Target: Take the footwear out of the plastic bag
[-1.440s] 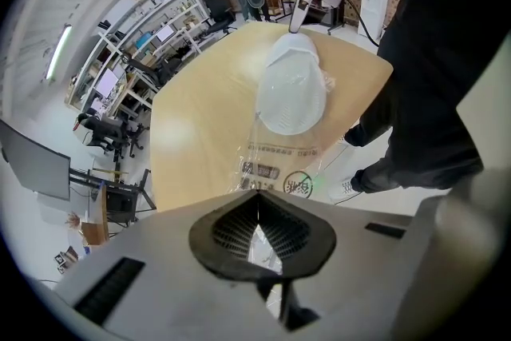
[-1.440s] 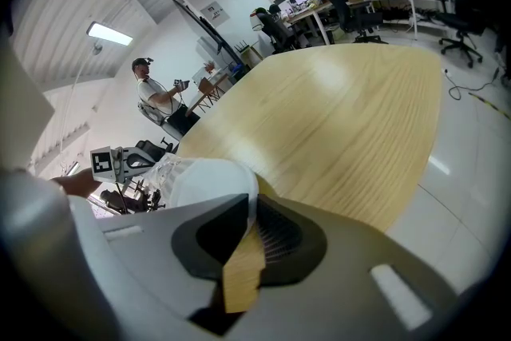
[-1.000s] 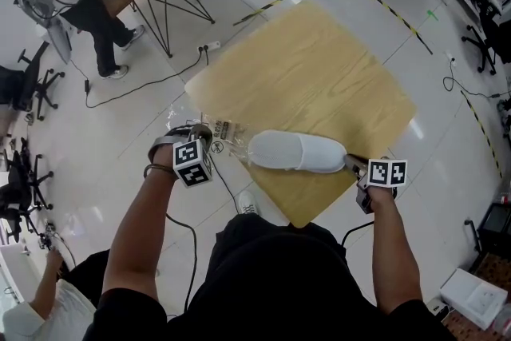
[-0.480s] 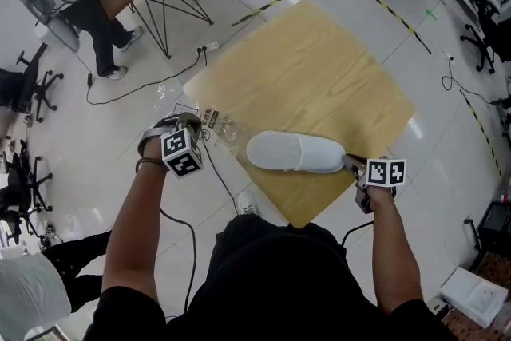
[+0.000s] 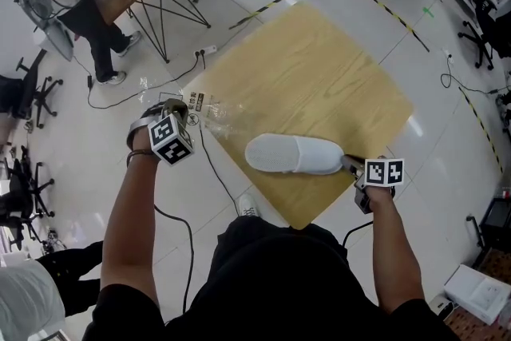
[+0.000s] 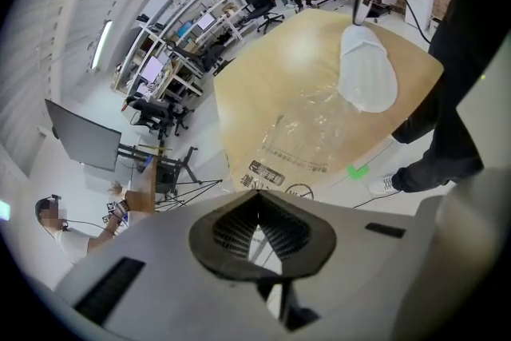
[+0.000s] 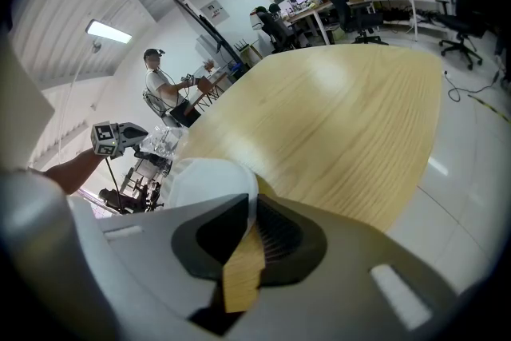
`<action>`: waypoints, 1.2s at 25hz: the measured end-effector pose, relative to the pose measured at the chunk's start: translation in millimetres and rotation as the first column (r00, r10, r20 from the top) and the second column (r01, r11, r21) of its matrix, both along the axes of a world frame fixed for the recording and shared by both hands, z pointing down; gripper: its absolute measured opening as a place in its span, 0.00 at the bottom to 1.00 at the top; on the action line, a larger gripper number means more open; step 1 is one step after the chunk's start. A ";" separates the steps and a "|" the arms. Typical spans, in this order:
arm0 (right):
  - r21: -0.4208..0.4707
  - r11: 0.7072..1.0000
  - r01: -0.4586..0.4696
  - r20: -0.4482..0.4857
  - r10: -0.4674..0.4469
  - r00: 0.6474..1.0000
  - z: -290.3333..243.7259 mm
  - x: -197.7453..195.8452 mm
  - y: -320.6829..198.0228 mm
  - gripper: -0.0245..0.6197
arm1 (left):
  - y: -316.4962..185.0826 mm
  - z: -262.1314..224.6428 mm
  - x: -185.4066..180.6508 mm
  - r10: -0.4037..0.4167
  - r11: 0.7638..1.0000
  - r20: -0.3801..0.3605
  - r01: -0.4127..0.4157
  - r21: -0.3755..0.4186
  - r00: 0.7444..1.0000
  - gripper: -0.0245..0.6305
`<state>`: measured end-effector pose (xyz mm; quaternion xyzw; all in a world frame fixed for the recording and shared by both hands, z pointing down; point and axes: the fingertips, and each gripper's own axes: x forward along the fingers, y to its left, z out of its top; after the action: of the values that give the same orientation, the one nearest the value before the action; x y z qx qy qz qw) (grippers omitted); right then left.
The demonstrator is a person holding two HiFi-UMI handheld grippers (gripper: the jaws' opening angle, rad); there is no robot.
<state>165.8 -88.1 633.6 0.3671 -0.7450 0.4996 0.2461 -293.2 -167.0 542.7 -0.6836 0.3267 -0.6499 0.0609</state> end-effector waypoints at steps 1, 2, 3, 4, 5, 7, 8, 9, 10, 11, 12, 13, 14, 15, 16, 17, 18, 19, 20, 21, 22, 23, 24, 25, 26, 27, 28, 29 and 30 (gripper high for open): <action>0.000 1.000 0.000 0.000 0.000 1.000 -0.4 -0.5 -0.5 0.09 | -4.8 -4.4 -2.8 -0.020 1.000 -0.008 0.020 0.012 1.000 0.05; 0.001 1.000 -0.001 0.000 0.001 1.000 -0.6 -1.1 -1.1 0.09 | -9.1 -7.8 -4.3 -0.041 0.999 -0.022 0.041 0.021 0.999 0.05; 0.002 1.000 -0.002 0.000 0.002 1.000 -0.8 -1.7 -1.6 0.09 | -12.8 -10.6 -3.9 -0.060 0.998 -0.039 0.061 0.027 0.997 0.05; 0.004 1.000 -0.004 0.000 0.004 1.000 -0.9 -2.1 -1.8 0.09 | -16.0 -12.7 -1.1 -0.074 0.997 -0.057 0.076 0.032 0.996 0.05; 0.005 1.000 -0.006 0.000 0.006 1.000 -0.9 -2.3 -1.6 0.09 | -18.7 -13.8 4.1 -0.082 0.996 -0.078 0.085 0.034 0.994 0.05; 0.004 1.000 -0.012 0.001 0.012 1.000 -0.9 -2.9 -1.2 0.09 | -23.8 -12.6 21.4 -0.086 0.995 -0.120 0.090 0.032 0.989 0.05; 0.003 1.000 -0.015 0.003 0.015 1.000 -1.0 -3.2 -1.4 0.09 | -27.0 -10.6 33.2 -0.082 0.996 -0.139 0.087 0.028 0.987 0.05; 0.003 1.000 -0.017 0.005 0.017 1.000 -0.9 -3.6 -1.8 0.09 | -30.4 -8.1 47.0 -0.073 0.997 -0.157 0.078 0.024 0.985 0.05; 0.002 1.000 -0.019 0.008 0.019 1.000 -0.7 -4.1 -2.3 0.09 | -34.0 -5.4 62.8 -0.060 0.998 -0.173 0.065 0.020 0.983 0.05; 0.001 1.000 -0.020 0.011 0.020 1.000 -0.6 -4.7 -2.8 0.09 | -37.5 -3.0 80.4 -0.044 0.999 -0.189 0.048 0.017 0.981 0.05; 0.001 1.000 -0.019 0.013 0.019 1.000 -0.6 -5.2 -3.1 0.09 | -40.6 -0.9 99.4 -0.029 0.999 -0.210 0.033 0.014 0.977 0.05; 0.000 1.000 -0.018 0.013 0.018 1.000 -0.8 -5.7 -3.1 0.09 | -43.4 0.5 119.5 -0.017 1.000 -0.238 0.021 0.012 0.971 0.05; -0.001 1.000 -0.017 0.014 0.017 1.000 -0.8 -6.0 -2.9 0.09 | -45.8 1.6 140.1 -0.008 1.000 -0.271 0.011 0.010 0.963 0.05; -0.002 1.000 -0.017 0.015 0.017 1.000 -0.8 -6.1 -2.7 0.09 | -47.8 2.7 160.6 0.000 1.000 -0.304 0.002 0.006 0.953 0.05; -0.002 1.000 -0.017 0.016 0.017 1.000 -0.8 -5.9 -2.5 0.09 | -49.6 4.0 180.4 0.012 1.000 -0.329 -0.012 0.004 0.944 0.05; -0.002 1.000 -0.019 0.018 0.019 1.000 -0.7 -5.4 -2.1 0.09 | -51.1 5.7 199.3 0.031 0.999 -0.344 -0.032 0.003 0.938 0.05; -0.003 1.000 -0.021 0.022 0.021 1.000 -0.7 -4.7 -1.5 0.09 | -52.3 7.8 217.0 0.056 0.998 -0.348 -0.058 0.003 0.936 0.05; -0.005 1.000 -0.023 0.025 0.023 0.999 -0.6 -3.9 -0.7 0.09 | -53.1 10.6 233.3 0.085 0.996 -0.344 -0.090 0.003 0.935 0.05; -0.005 1.000 -0.026 0.028 0.026 0.999 -0.5 -3.2 0.1 0.09 | -53.5 14.4 247.4 0.116 0.992 -0.332 -0.123 -0.001 0.936 0.05; -0.006 1.000 -0.028 0.031 0.028 0.999 -0.3 -2.6 0.8 0.09 | -53.7 19.5 258.7 0.143 0.988 -0.316 -0.153 -0.009 0.938 0.05; -0.007 0.999 -0.031 0.033 0.031 0.999 0.1 -2.3 1.5 0.09 | -54.0 25.7 267.0 0.165 0.984 -0.298 -0.179 -0.020 0.940 0.05; -0.007 0.999 -0.035 0.036 0.035 0.999 0.4 -2.3 2.0 0.09 | -54.4 32.0 272.5 0.182 0.980 -0.280 -0.199 -0.033 0.943 0.05; -0.008 0.999 -0.039 0.039 0.039 0.998 0.6 -2.7 2.4 0.09 | -55.0 38.2 275.7 0.192 0.976 -0.266 -0.211 -0.047 0.945 0.05; -0.009 0.999 -0.043 0.042 0.043 0.998 0.5 -3.2 2.5 0.09 | -55.6 44.2 277.4 0.194 0.974 -0.258 -0.217 -0.061 0.946 0.05; -0.009 0.999 -0.045 0.045 0.046 0.998 0.5 -3.5 2.3 0.09 | -56.1 50.1 277.8 0.190 0.974 -0.254 -0.215 -0.076 0.948 0.05; -0.008 0.999 -0.047 0.047 0.048 0.998 0.6 -3.4 2.2 0.09 | -56.3 55.5 277.5 0.181 0.974 -0.253 -0.209 -0.089 0.950 0.05; -0.008 0.999 -0.049 0.048 0.049 0.998 0.7 -3.0 2.4 0.09 | -56.3 60.0 277.3 0.168 0.975 -0.258 -0.200 -0.100 0.951 0.05; -0.007 0.999 -0.050 0.051 0.051 0.997 0.6 -2.4 2.8 0.09 | -56.0 63.5 277.5 0.152 0.976 -0.271 -0.187 -0.108 0.950 0.05; -0.005 0.999 -0.052 0.055 0.052 0.997 0.0 -1.7 3.4 0.09 | -55.5 65.9 278.6 0.133 0.978 -0.293 -0.173 -0.115 0.947 0.05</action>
<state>164.1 -84.6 633.7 0.3720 -0.7408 0.5172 0.2129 -14.6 -222.4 608.6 -0.7954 0.2317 -0.5599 0.0159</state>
